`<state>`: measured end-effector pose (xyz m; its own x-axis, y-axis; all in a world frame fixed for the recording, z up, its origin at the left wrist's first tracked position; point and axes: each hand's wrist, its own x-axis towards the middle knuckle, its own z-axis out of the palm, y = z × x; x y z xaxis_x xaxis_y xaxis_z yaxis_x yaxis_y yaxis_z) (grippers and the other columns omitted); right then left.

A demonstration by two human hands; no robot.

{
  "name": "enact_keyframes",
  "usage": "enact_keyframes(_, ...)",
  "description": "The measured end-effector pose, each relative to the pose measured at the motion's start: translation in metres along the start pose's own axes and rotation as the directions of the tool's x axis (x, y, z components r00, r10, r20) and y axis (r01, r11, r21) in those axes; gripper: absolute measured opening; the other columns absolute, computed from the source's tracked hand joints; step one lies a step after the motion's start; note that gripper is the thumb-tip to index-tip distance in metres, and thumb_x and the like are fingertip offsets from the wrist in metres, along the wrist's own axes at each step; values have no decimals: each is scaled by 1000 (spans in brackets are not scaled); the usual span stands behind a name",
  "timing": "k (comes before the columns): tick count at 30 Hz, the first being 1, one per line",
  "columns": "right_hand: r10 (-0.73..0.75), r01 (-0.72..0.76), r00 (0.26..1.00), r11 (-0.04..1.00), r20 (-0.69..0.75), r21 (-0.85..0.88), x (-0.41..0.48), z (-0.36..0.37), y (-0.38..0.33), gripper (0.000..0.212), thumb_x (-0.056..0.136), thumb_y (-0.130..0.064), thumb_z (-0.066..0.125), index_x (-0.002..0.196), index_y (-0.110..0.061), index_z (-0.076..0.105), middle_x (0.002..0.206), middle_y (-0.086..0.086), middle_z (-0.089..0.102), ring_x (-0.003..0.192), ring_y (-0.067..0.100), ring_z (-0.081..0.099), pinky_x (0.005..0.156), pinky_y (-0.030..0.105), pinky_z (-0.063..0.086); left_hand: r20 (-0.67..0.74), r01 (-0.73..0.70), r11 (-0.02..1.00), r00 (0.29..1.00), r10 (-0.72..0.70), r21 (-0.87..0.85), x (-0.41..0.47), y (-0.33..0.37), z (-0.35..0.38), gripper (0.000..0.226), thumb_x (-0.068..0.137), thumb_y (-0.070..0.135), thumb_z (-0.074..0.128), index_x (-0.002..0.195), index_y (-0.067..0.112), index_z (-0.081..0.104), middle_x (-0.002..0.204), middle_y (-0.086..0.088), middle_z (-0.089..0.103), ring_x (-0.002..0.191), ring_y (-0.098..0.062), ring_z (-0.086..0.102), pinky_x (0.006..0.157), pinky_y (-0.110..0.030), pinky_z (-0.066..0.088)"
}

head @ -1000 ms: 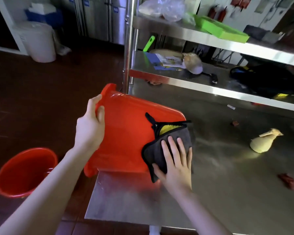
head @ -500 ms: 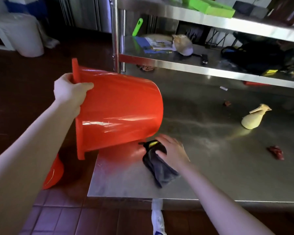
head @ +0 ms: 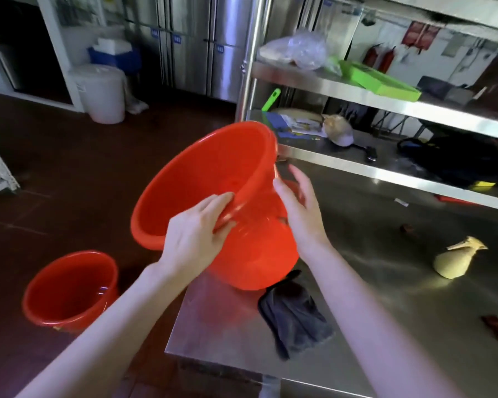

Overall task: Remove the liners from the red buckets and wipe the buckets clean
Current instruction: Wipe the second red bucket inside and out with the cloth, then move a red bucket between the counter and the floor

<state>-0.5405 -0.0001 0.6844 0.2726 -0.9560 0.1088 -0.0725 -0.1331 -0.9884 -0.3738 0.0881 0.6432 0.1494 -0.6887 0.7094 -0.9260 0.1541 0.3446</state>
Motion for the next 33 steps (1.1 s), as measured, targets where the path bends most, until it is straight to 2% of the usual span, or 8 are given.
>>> enact_keyframes(4, 218, -223, 972, 973, -82, -55, 7, 12, -14, 72, 66, -68, 71, 128, -39, 48, 121, -9, 60, 107, 16, 63, 93, 47, 54, 39, -204, 978, 979, 202, 43, -22, 1, 0, 43, 75, 11, 81, 116, 9, 68, 93, -1, 69, 75, -23, 69, 53, -27, 53)
enact_keyframes(10, 229, -263, 956, 945, -182, -195, 5, 36, 5, 59, 80, -16, 64, 133, -19, 40, 115, 6, 59, 96, 25, 62, 85, 49, 57, 152, -228, 970, 965, 215, 80, -39, -14, -14, 38, 74, 16, 83, 110, 11, 72, 83, 1, 68, 67, -21, 65, 52, -31, 53)
enact_keyframes(15, 225, -236, 965, 970, -136, -65, 8, 54, 19, 41, 80, -12, 62, 118, -27, 53, 105, 2, 65, 91, 24, 67, 78, 49, 60, 326, -30, 985, 945, -27, 168, -47, -68, -52, 77, 63, 73, 66, 129, 34, 58, 121, 9, 61, 114, -18, 55, 103, -43, 40)
enact_keyframes(19, 167, -173, 983, 982, -76, -81, 21, 73, 27, 39, 80, -13, 63, 115, -30, 58, 95, -1, 69, 84, 21, 70, 71, 46, 62, 482, 284, 936, 803, -351, 209, -62, -123, -80, 118, 40, 90, 61, 144, 59, 16, 158, 6, 16, 148, -22, 5, 117, -55, 10)
enact_keyframes(23, 143, -145, 989, 985, -31, -88, 45, 100, 41, 53, 81, -10, 64, 130, -30, 55, 100, -1, 70, 85, 14, 70, 81, 44, 60, 282, 753, 649, 650, -706, -110, -75, -166, -97, 106, 42, 76, 75, 134, 71, 21, 157, 9, 9, 145, -18, 10, 111, -44, 26)
enact_keyframes(25, 137, -137, 991, 987, -13, -85, 58, 111, 49, 56, 81, -8, 64, 131, -31, 56, 103, 0, 69, 87, 15, 69, 84, 44, 59, 159, 855, 484, 512, -844, -185, -84, -186, -96, 100, 60, 60, 79, 143, 56, 22, 156, 0, 19, 140, -18, 23, 106, -38, 31)
enact_keyframes(29, 142, -134, 987, 985, 75, -105, 84, 131, 67, 60, 80, -5, 65, 131, -36, 55, 114, -2, 67, 98, 18, 68, 85, 45, 59, 146, 921, 134, 199, -969, -366, -94, -217, -86, 82, 80, 12, 74, 146, 35, 31, 130, -6, 56, 98, -23, 63, 71, -41, 56)
enact_keyframes(33, 170, -144, 972, 976, 161, -163, 106, 151, 82, 62, 81, -8, 66, 133, -38, 53, 114, -6, 67, 99, 17, 68, 87, 46, 58, 221, 868, -18, 107, -969, -496, -97, -239, -81, 62, 80, 0, 68, 128, 35, 52, 109, -5, 65, 76, -21, 67, 56, -31, 52)
